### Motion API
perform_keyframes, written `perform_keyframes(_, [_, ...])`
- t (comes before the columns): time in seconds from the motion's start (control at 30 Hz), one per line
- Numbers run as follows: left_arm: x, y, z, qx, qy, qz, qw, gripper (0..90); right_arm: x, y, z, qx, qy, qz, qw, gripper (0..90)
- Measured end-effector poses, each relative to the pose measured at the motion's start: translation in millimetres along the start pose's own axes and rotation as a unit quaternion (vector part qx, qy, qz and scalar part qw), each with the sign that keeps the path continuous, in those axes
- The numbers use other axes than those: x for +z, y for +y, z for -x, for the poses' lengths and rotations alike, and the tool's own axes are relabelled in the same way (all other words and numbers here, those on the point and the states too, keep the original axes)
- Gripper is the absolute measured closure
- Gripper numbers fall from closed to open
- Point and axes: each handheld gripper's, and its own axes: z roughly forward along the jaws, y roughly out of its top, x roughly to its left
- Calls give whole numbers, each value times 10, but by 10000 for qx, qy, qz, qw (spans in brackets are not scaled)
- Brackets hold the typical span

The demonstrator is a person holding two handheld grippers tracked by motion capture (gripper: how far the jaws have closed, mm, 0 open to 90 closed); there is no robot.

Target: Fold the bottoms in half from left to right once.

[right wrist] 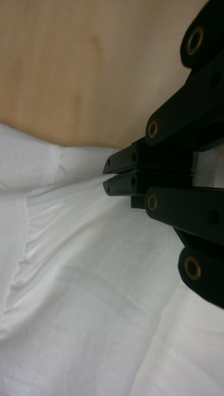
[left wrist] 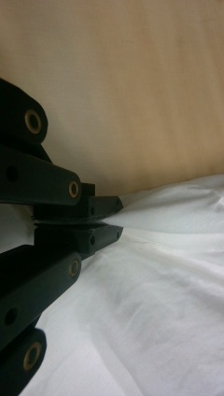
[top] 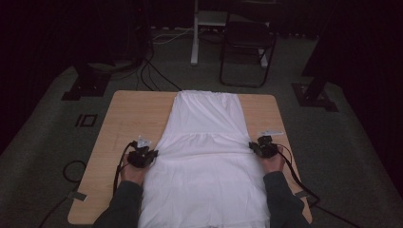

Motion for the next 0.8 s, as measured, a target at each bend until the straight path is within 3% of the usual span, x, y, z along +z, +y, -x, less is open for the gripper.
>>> perform_keyframes(0.03, [0, 0, 0, 0, 0, 0, 10000, 873, 0, 0, 0, 0, 0, 0, 10000, 888])
perform_keyframes(0.07, [-111, -128, 20, -80, -112, 37, 9999, 871, -122, -150, -92, -34, 105, 31, 9999, 888])
perform_keyframes(0.1, [-111, -128, 20, -80, -112, 37, 9999, 870, -164, -200, -125, -51, 129, 30, 9999, 888])
perform_keyframes(0.17, [-199, -201, 76, 3, -110, -40, 9999, 868, -219, -265, -167, -53, 171, 35, 9998, 888])
perform_keyframes(0.2, [-274, -282, 162, 189, -33, -51, 9998, 866, -326, -387, -248, -70, 221, 22, 9997, 887])
perform_keyframes(0.4, [-509, -540, 359, 199, -93, -50, 9997, 865, -587, -659, -388, -42, 341, -72, 9994, 887])
perform_keyframes(0.6, [-614, -673, 459, 193, -259, -13, 9995, 862, -760, -798, -452, -74, 417, -264, 9988, 881])
perform_keyframes(0.67, [-611, -677, 458, 222, -253, 17, 9994, 804, -785, -798, -454, -45, 427, -324, 9986, 851])
perform_keyframes(0.7, [-583, -673, 412, 150, -390, 134, 9990, 676, -842, -686, -424, -7, 417, -178, 9990, 611])
perform_keyframes(0.8, [-572, -622, 357, 43, -388, 284, 9988, 547, -893, -437, -389, -25, 583, 320, 9978, 512])
